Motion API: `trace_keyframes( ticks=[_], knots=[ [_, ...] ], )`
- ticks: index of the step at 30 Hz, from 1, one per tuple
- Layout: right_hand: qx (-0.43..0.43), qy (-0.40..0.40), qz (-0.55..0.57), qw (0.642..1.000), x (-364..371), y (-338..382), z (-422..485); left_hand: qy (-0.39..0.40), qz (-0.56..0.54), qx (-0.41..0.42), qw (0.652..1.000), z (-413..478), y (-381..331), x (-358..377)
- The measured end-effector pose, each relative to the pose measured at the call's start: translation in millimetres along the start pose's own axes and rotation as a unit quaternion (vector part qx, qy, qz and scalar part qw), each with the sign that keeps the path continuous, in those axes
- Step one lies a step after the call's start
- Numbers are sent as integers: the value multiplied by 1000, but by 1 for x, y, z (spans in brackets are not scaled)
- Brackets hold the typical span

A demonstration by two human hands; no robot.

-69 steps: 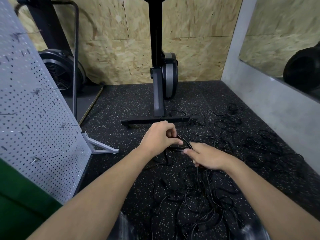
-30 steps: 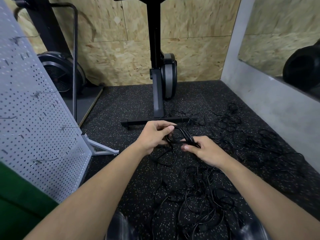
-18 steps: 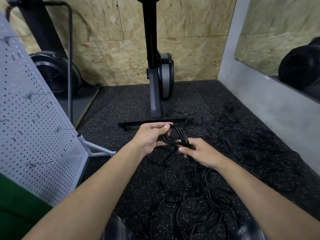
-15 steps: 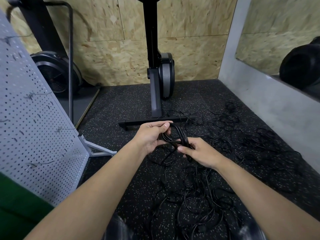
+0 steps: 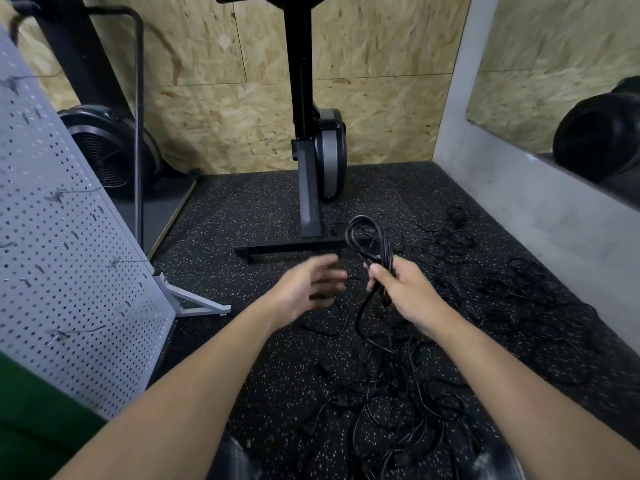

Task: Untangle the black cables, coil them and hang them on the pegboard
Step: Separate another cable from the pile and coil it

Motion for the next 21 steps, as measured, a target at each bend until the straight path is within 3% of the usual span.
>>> trace_keyframes(
  ticks=[2, 4, 11, 16, 21],
  knots=[
    [18, -24, 69, 997, -7, -2, 0, 84, 227, 0, 970, -1, 18, 21],
    [33, -31, 127, 991, -6, -4, -1, 158, 357, 13, 921, -4, 36, 43],
    [53, -78, 216, 972, -20, -10, 1, 108, 443, 24, 890, 10, 52, 36],
    [58, -115, 32, 991, -45, -21, 6, 37, 428, 93, 898, 4, 20, 18],
    [82, -67, -113, 988, -41, -26, 9, -42, 416, 224, 880, -11, -22, 20]
  ],
)
Point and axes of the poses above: each hand's wrist, its own z-axis towards the middle knuckle, its own x-axis out of the palm, y = z × x, the point moved 9 cm from there along z, towards the middle knuckle
